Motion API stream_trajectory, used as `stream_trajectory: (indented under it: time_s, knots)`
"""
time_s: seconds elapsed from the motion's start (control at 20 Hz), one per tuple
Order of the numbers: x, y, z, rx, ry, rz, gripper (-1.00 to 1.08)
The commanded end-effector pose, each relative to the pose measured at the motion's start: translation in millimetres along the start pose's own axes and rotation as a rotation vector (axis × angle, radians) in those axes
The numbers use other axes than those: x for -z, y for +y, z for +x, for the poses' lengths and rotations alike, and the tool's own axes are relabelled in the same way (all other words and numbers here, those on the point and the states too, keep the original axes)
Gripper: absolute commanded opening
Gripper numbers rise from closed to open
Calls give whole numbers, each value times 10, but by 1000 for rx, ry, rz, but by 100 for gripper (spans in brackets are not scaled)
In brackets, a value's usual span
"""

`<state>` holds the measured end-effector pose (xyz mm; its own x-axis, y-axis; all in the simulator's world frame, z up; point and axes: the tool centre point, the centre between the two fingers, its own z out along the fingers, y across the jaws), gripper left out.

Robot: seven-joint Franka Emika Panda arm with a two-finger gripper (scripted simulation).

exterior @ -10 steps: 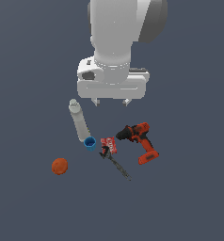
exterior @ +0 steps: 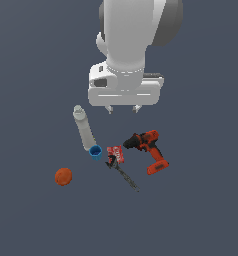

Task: Pick up a designated object from a clutter of objects.

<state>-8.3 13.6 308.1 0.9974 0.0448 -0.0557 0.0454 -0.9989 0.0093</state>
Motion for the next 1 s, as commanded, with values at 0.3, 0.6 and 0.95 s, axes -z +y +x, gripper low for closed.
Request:
stream_trajectory:
  time_s: [0.3,0.6,0.95]
  knots:
    - [-54,-10,15,-38,-11,0,68]
    - [-168,-30,46,-118,-34,-3,68]
    - [-384,-67,97,-265,-76,-13,68]
